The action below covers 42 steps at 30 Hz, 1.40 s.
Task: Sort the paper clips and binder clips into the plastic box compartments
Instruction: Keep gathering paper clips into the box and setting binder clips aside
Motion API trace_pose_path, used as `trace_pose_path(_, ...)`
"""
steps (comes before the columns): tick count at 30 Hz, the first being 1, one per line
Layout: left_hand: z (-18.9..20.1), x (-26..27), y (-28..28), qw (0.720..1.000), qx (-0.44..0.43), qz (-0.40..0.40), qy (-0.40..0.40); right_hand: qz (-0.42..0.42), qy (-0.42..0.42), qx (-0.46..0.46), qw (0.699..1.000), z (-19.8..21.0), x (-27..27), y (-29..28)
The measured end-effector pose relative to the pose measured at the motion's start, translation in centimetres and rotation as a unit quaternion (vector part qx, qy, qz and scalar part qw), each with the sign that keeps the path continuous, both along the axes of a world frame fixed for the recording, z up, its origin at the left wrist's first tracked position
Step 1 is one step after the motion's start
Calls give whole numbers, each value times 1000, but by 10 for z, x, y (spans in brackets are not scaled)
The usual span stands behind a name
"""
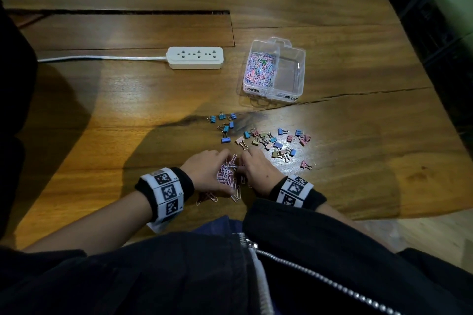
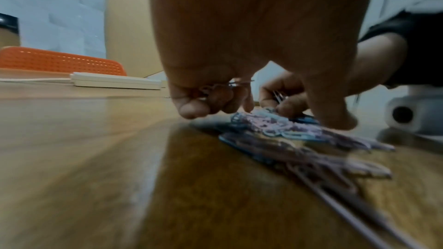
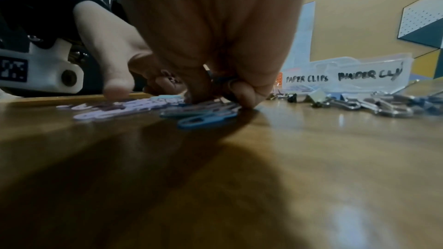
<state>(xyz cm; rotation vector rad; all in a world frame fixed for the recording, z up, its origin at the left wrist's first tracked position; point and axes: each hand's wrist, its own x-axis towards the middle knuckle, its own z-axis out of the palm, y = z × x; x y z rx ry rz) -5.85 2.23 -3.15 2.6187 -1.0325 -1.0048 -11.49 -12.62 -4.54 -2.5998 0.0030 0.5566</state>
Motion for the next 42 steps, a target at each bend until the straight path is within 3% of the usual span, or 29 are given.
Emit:
trace_pose_path(5,-2,-8,-10,997,13,-35,-75,-37,18,37,998,2,4,-8)
trace_pose_path(9,-3,-11,-13,994,10,-69,-83,-111,59,161,979,17,3,-18)
trace_pose_path(13,1,-1,-7,998,-10,-47,37,-191,101,321,922,31,9,-31)
trace_pose_path(16,8,17,-6,982,-49,42,176,-241,133,452,848,40,22,-43)
trace_pose_path(18,19,33,-10,947,-93,131,278,-261,125,476,830,49,38,-52)
trace_pose_path(22,54,73,-39,854,-190,265,405,-320,86,441,834,74,82,-68)
trace_pose_path(24,68,95,-63,828,-229,324,397,-361,54,431,825,83,107,-73)
trace_pose_path(29,88,133,-115,767,-298,442,357,-451,-17,473,757,84,159,-80)
trace_pose_path(31,94,136,-128,735,-309,467,381,-457,-10,437,775,75,171,-84)
trace_pose_path(34,93,139,-140,674,-348,494,425,-418,-13,372,829,60,175,-90)
trace_pose_path(36,82,142,-141,694,-345,488,402,-387,-29,335,859,56,168,-91)
trace_pose_path(39,72,141,-128,792,-289,437,312,-348,-64,297,887,59,146,-89)
trace_pose_path(42,66,125,-103,902,-230,291,223,-287,-39,298,909,64,107,-78)
